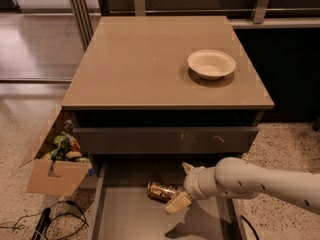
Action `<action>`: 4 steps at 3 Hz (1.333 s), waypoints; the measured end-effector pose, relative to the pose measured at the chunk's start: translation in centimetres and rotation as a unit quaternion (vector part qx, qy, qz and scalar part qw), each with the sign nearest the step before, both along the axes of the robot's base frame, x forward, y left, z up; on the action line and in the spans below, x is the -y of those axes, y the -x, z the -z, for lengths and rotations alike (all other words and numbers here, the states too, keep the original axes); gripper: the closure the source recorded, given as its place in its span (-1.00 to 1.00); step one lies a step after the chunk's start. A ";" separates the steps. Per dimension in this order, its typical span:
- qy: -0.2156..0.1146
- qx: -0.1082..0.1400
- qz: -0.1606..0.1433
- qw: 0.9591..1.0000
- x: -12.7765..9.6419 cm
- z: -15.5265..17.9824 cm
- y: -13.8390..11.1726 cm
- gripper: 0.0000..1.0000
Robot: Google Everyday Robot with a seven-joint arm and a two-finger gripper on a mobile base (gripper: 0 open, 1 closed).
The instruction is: Pick orange can from middle drawer and place on counter
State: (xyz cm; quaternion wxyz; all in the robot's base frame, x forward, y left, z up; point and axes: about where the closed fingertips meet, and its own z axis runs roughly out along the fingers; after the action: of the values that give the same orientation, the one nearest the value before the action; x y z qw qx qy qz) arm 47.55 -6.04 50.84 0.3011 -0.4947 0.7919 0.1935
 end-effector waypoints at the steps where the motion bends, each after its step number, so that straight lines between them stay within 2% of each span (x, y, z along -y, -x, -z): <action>1: -0.017 0.001 0.009 1.000 -1.4 3.8 -1.2 -1.00; 2: -0.027 0.003 0.018 0.999 -1.7 6.5 -1.9 -1.00; 4: -0.024 -0.006 0.023 0.999 -3.7 11.2 -3.6 -1.00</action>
Offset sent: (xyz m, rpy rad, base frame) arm 0.0292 0.0189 -0.0963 0.0759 -0.0145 -0.0640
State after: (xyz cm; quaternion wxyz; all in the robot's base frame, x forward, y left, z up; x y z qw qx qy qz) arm 51.15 -2.37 39.60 0.3128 -0.4677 0.8001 0.2081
